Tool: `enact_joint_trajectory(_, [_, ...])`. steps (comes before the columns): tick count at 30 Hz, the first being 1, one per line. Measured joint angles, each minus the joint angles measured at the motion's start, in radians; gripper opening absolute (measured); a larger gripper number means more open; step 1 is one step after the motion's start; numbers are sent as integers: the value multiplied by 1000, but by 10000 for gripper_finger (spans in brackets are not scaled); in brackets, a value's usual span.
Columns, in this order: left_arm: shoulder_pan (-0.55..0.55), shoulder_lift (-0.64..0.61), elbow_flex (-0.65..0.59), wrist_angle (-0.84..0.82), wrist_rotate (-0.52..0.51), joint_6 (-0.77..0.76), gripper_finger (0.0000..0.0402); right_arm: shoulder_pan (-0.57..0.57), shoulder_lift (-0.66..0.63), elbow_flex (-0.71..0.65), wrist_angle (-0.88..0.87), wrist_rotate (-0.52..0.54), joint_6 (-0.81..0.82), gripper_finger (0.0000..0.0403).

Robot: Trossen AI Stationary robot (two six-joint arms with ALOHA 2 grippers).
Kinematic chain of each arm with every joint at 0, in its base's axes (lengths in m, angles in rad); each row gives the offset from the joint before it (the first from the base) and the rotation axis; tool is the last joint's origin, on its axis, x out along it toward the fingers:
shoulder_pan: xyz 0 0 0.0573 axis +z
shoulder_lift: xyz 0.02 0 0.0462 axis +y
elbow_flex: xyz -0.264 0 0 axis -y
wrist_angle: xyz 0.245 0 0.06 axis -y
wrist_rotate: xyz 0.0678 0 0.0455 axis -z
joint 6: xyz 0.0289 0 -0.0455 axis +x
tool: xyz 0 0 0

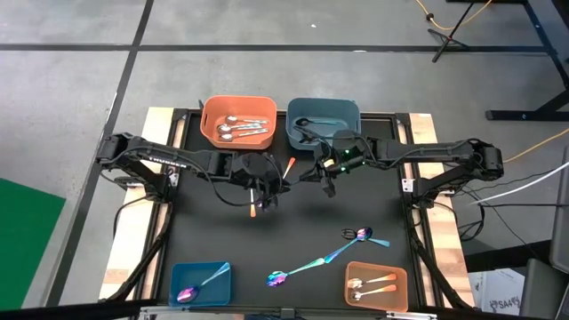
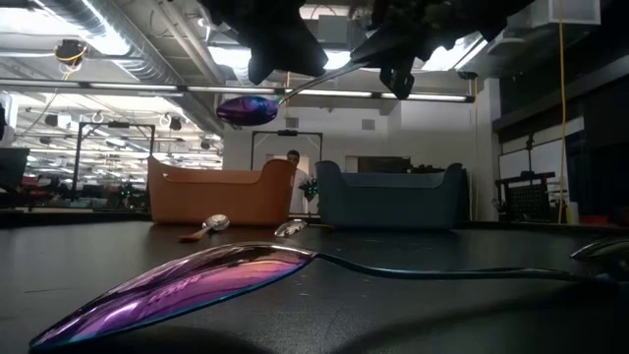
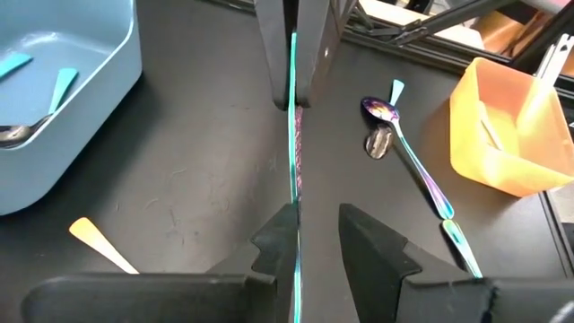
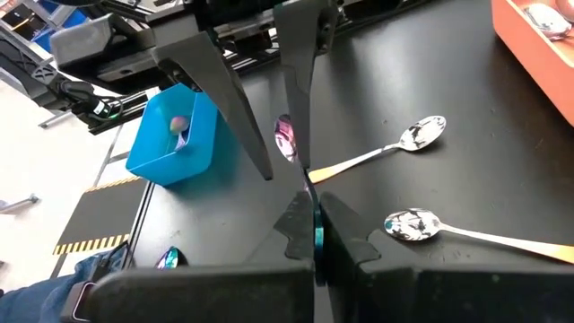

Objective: Sort silverware by color (type)
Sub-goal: Put the purple spoon into the bottom blue bin

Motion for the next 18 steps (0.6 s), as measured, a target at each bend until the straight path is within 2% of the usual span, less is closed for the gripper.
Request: enact_joint_trajectory(18, [5, 0, 0, 57, -29, 8, 80, 0, 0, 0, -8, 11, 0, 0])
